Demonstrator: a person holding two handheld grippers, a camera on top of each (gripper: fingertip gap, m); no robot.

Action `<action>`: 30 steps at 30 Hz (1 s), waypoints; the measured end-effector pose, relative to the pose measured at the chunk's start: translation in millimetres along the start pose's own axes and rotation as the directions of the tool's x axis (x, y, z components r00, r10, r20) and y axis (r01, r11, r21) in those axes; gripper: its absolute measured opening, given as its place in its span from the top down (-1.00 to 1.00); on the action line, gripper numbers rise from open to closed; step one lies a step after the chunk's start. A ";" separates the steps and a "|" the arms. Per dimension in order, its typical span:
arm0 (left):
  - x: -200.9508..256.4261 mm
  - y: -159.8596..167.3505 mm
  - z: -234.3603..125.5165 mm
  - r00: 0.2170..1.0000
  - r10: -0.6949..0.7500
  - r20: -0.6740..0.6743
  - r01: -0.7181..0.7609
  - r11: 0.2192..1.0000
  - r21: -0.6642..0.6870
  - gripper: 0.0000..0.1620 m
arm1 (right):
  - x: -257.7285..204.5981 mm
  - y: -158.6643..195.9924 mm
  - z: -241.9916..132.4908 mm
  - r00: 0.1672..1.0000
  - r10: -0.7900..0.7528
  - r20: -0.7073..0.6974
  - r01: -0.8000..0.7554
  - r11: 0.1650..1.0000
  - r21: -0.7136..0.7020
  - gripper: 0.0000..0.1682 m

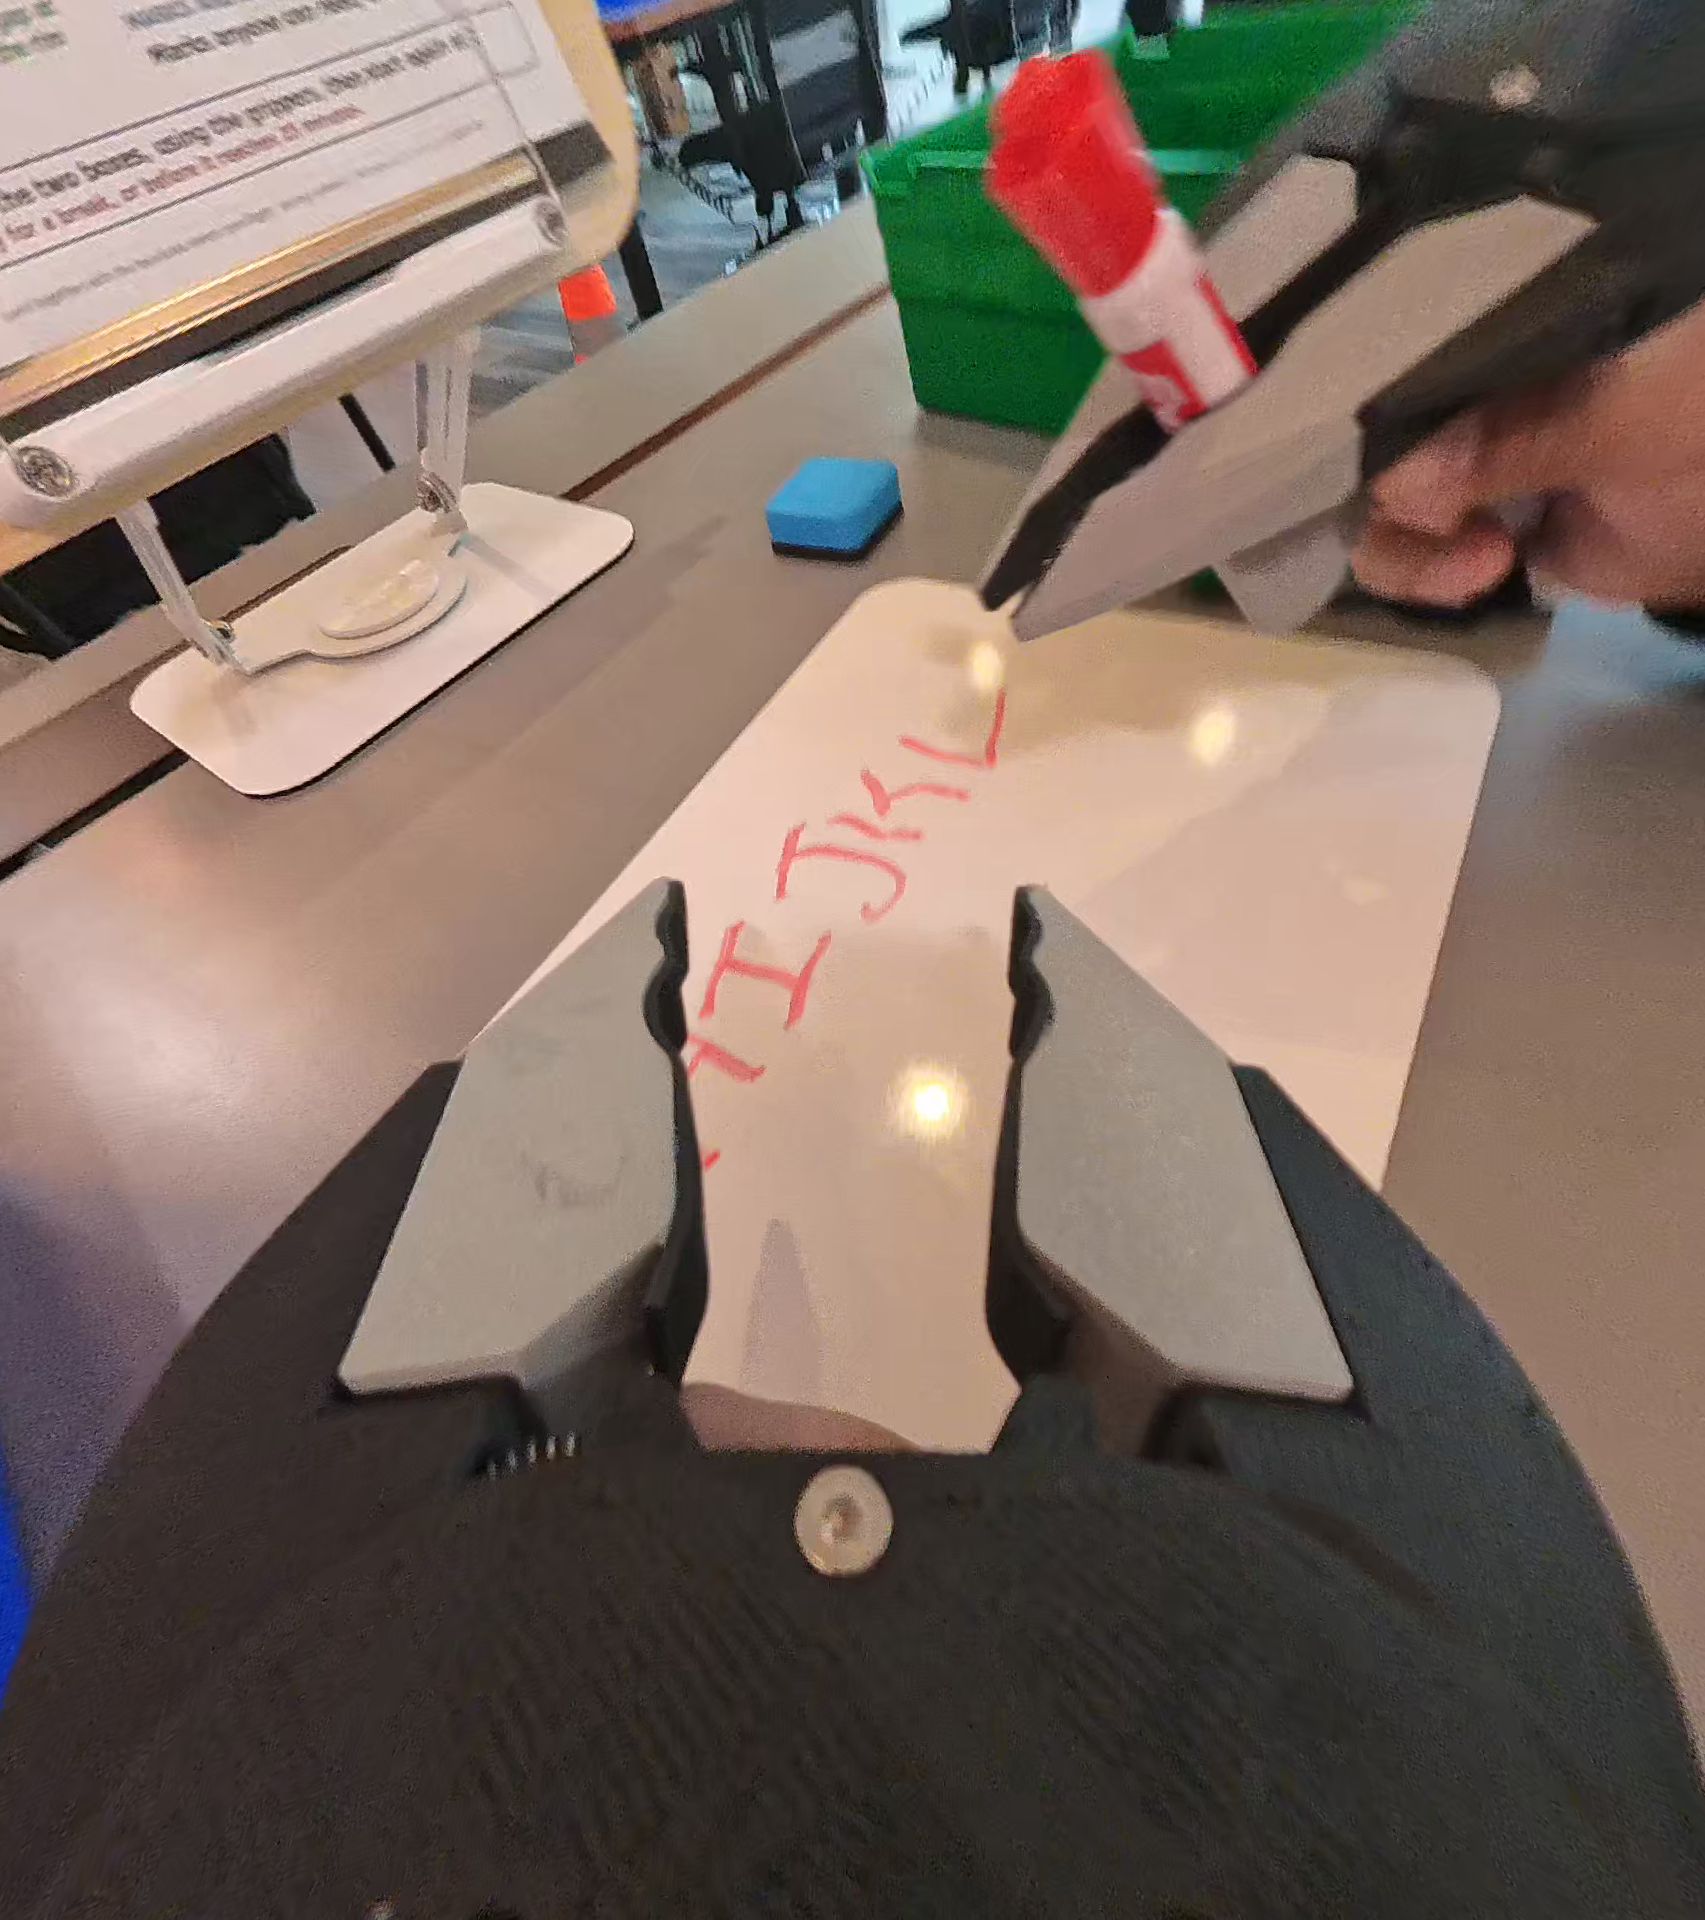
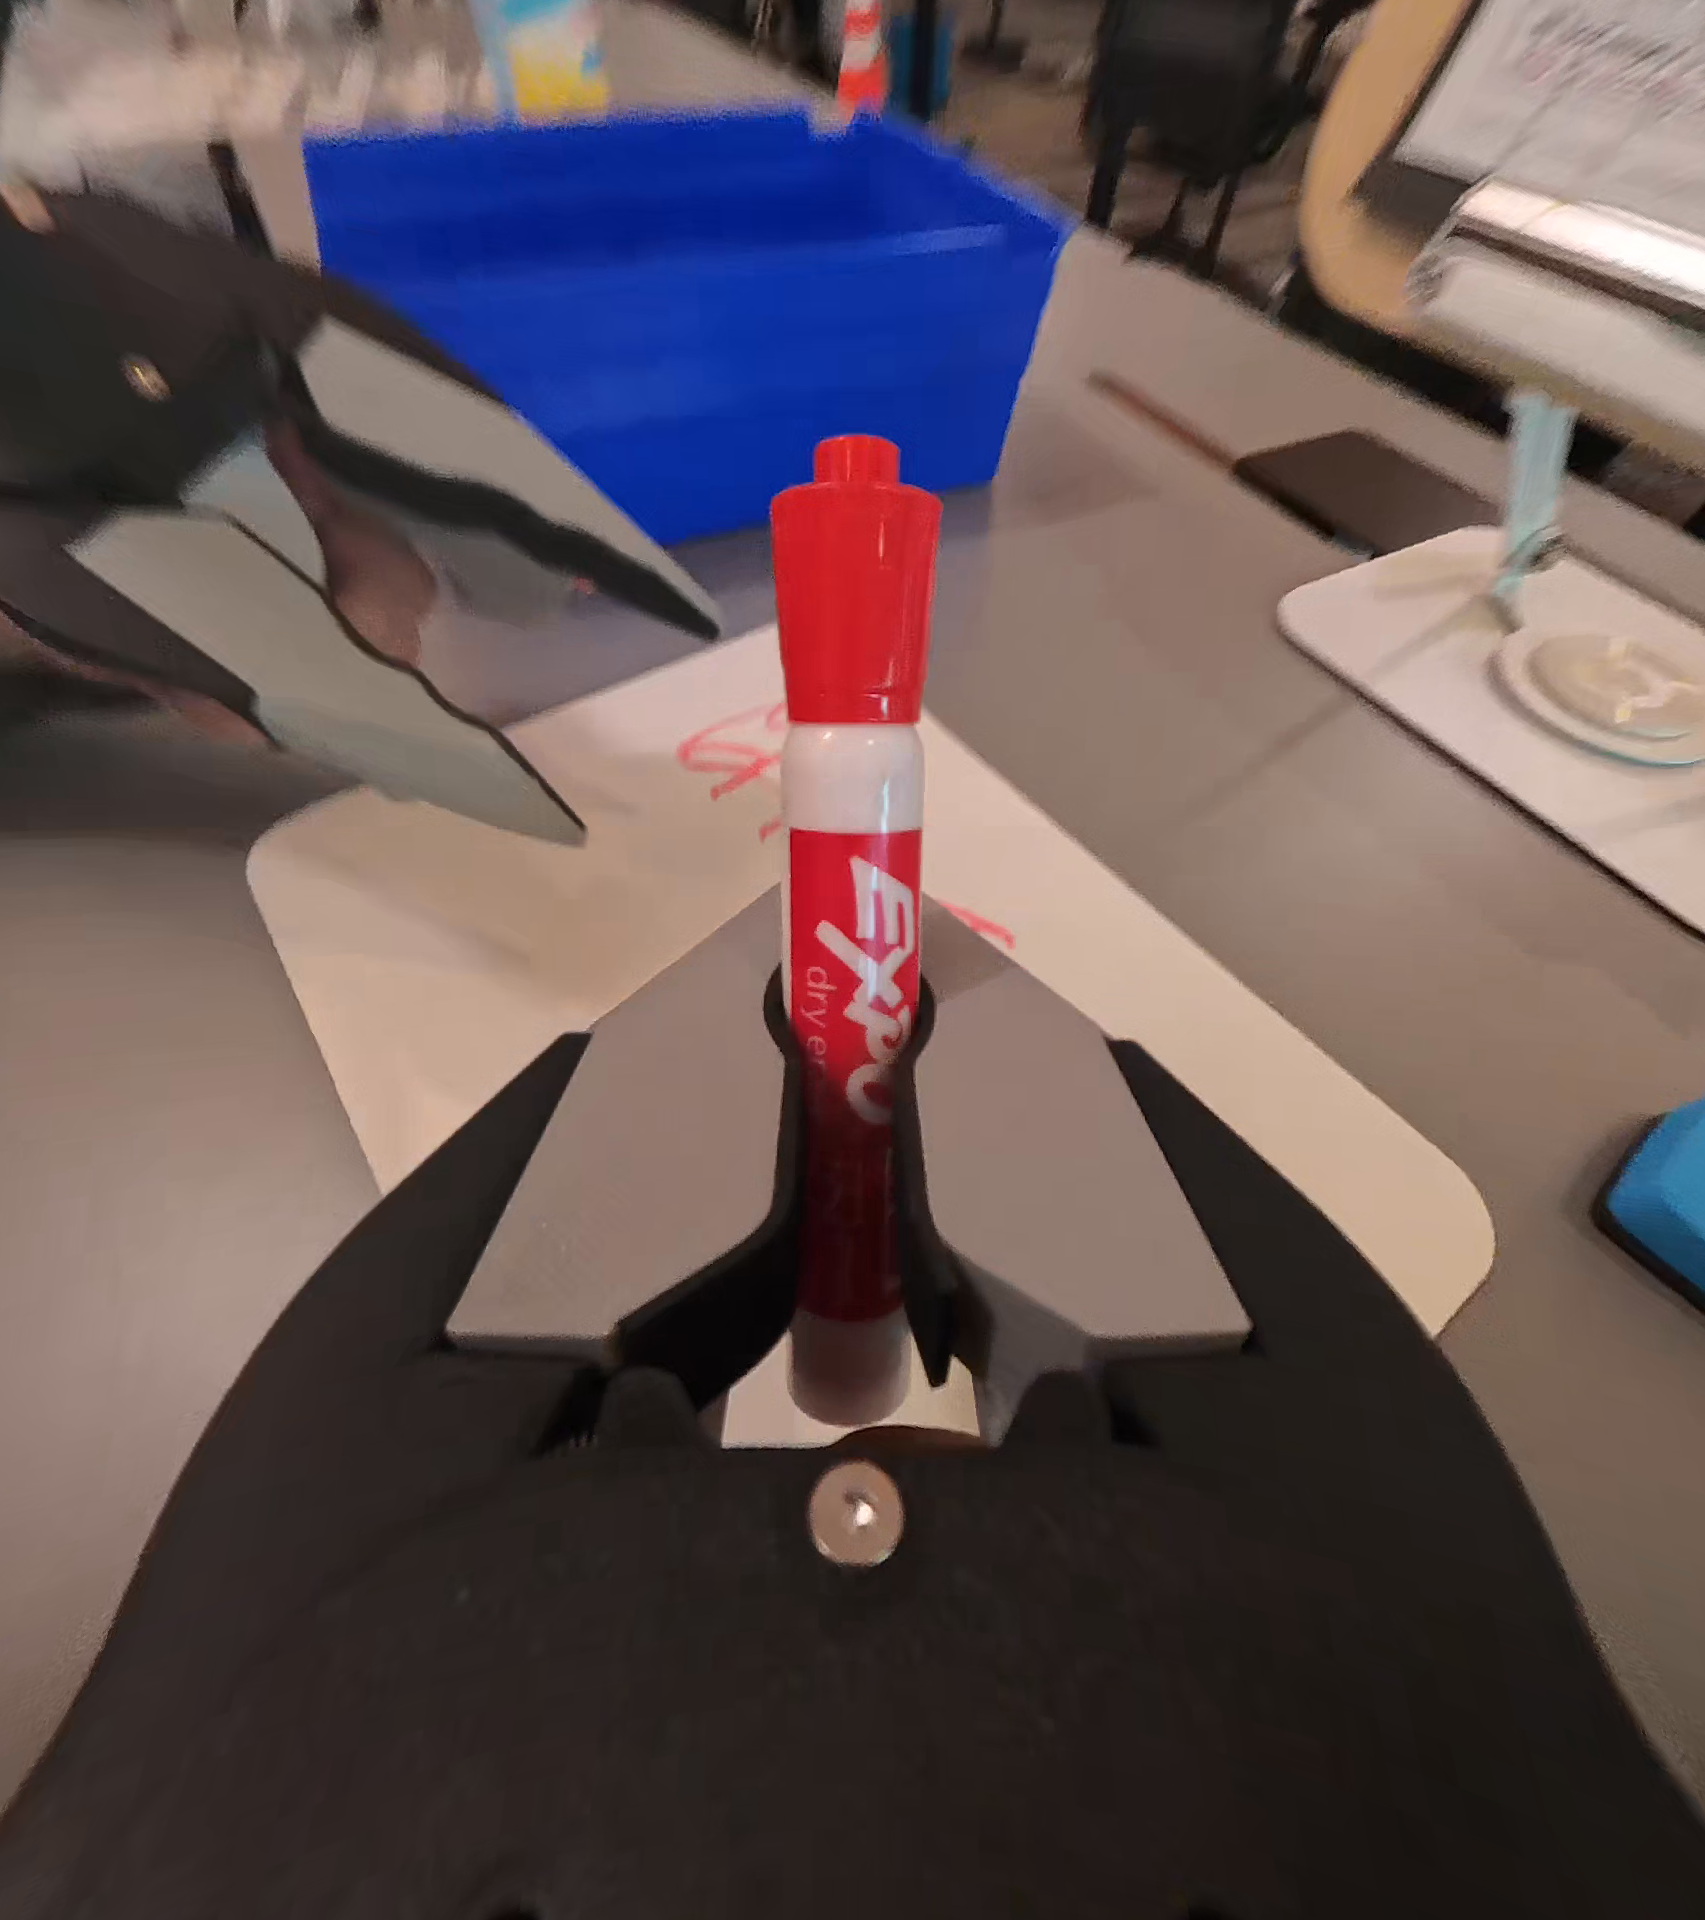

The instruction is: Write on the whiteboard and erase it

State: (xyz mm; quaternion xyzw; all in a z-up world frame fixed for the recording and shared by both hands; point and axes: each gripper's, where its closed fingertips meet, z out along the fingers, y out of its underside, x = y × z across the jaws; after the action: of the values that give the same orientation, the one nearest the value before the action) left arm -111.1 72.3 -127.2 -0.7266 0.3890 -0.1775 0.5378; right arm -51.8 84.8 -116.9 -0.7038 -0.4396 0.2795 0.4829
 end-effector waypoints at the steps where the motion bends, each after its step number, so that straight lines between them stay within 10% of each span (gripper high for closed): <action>1: -2.8 -5.8 5.1 0.999 -0.053 -0.007 0.053 0.998 0.033 0.26 | 4.3 -6.6 -5.5 0.999 0.037 -0.007 -0.037 0.998 0.057 0.91; 12: -19.9 -25.5 8.2 0.982 -0.187 -0.042 0.191 0.944 0.269 0.36 | 51.6 -12.9 -38.3 0.952 0.306 -0.019 -0.285 0.906 0.312 0.91; 24: -25.5 -26.3 -5.1 0.978 -0.207 -0.031 0.206 0.926 0.317 0.40 | 36.2 -4.0 -34.9 0.975 0.097 -0.202 -0.055 0.977 0.205 0.90; 30: -27.6 -26.3 -6.6 0.972 -0.231 -0.048 0.234 0.917 0.323 0.40 | 24.7 -68.2 -121.5 0.919 0.156 -0.363 0.054 0.861 0.506 0.91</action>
State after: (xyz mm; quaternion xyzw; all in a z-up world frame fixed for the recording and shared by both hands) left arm -123.2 92.1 -96.2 -0.6677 0.2679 -0.3054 0.6238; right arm 35.1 64.0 -7.2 -0.6051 -0.2258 0.2514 0.7209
